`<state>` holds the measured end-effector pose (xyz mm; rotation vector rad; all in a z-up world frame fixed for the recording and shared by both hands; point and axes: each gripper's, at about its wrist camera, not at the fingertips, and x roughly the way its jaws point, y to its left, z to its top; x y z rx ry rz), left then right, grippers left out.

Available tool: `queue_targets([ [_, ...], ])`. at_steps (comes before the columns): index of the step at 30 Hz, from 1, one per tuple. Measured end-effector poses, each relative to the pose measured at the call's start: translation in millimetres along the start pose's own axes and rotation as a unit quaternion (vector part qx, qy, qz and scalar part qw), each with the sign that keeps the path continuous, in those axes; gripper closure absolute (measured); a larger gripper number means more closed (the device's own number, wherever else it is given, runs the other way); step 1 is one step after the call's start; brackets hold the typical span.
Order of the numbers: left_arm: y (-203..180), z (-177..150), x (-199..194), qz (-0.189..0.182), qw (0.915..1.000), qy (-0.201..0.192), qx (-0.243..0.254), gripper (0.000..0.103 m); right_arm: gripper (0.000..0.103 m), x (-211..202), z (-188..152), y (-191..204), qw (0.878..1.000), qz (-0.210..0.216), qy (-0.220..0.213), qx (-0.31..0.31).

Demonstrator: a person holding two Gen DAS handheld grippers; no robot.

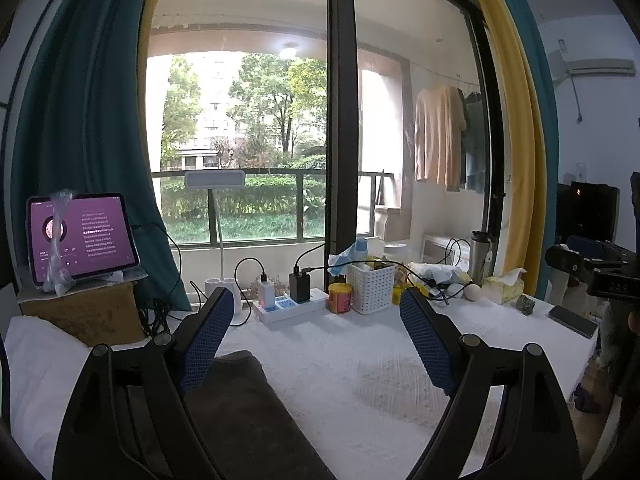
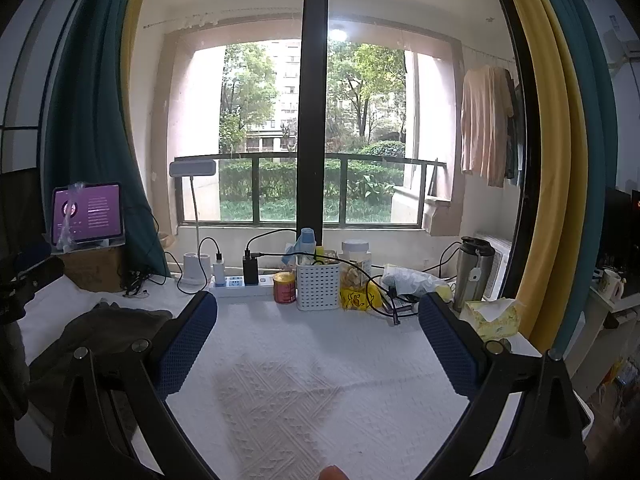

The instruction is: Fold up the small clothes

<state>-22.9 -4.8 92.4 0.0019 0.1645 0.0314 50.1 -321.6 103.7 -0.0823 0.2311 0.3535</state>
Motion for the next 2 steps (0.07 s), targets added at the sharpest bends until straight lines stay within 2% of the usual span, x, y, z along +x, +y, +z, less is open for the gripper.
queue_targets([
  [2, -0.6, 0.3, -0.1, -0.002, 1.0000, -0.001, 0.000, 0.016, 0.003, 0.6, -0.1, -0.8, 1.000, -0.001, 0.001, 0.000],
])
